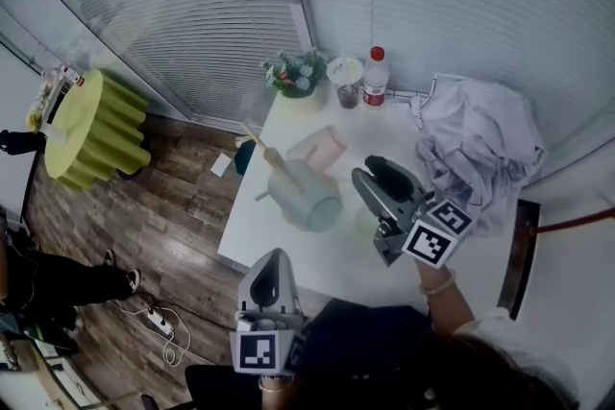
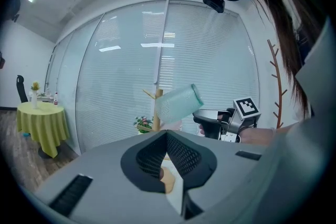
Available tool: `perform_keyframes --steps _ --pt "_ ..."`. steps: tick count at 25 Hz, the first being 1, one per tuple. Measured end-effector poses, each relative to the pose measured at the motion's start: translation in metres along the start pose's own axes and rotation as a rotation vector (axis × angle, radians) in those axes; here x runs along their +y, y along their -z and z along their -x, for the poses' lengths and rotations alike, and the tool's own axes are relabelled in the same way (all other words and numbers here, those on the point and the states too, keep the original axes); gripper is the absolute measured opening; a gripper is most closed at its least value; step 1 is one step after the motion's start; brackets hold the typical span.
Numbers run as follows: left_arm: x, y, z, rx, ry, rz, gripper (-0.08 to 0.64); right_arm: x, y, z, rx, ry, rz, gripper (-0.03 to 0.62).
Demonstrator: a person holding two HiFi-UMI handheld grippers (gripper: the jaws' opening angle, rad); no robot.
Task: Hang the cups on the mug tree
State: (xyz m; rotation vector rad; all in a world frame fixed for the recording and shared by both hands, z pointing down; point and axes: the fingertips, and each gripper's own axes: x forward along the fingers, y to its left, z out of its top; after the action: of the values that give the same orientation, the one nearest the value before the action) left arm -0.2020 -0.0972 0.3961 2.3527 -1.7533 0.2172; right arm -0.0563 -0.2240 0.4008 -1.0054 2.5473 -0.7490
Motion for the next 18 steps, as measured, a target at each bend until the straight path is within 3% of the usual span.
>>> perform_keyframes --steps 11,18 --pt "-0.021 -0.004 0.022 -0.036 -0.01 0.015 0.003 0.029 0.003 0.034 0.05 0.016 0.127 0.135" --pt "-0.036 -0.004 0.043 -0.058 -0.051 0.035 0.003 0.055 0.004 0.056 0.085 -0.019 0.181 0.13"
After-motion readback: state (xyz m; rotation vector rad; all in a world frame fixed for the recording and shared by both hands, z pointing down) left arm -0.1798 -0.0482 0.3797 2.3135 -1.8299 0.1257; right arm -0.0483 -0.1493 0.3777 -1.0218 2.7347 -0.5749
